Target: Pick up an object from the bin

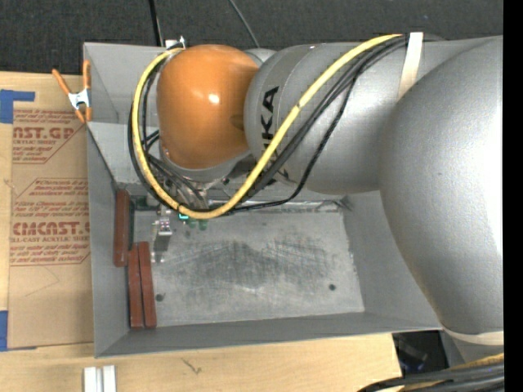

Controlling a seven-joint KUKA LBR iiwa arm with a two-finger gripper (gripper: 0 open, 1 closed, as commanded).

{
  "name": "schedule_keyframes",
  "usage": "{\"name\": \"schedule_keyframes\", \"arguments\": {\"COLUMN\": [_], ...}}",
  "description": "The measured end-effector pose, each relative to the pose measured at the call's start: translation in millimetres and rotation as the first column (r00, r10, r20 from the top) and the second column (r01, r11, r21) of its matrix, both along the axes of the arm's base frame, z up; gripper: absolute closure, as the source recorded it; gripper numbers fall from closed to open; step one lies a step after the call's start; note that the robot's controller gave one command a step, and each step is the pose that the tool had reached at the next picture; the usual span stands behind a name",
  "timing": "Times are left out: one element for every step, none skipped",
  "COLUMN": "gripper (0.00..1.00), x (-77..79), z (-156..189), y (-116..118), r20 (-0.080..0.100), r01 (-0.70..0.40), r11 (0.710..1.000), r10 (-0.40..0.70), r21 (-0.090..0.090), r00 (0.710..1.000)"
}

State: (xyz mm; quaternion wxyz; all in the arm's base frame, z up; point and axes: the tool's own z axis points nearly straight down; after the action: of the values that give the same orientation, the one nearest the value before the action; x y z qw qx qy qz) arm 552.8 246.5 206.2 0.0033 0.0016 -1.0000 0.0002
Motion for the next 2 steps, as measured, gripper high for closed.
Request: {"name": "schedule_keyframes", "arguments": {"gripper": [0.0,0.0], "x": [2.2,13.7], "z": [4.9,-37.0], "y": [-1.4,-4.1], "r20": [0.008,0.013], "r01": [0.002,-0.086], "r11": [1.0,0.996], "r10": [-0.002,0.085], "r21": [0.002,0.003], "r00": [1.0,0.996]}}
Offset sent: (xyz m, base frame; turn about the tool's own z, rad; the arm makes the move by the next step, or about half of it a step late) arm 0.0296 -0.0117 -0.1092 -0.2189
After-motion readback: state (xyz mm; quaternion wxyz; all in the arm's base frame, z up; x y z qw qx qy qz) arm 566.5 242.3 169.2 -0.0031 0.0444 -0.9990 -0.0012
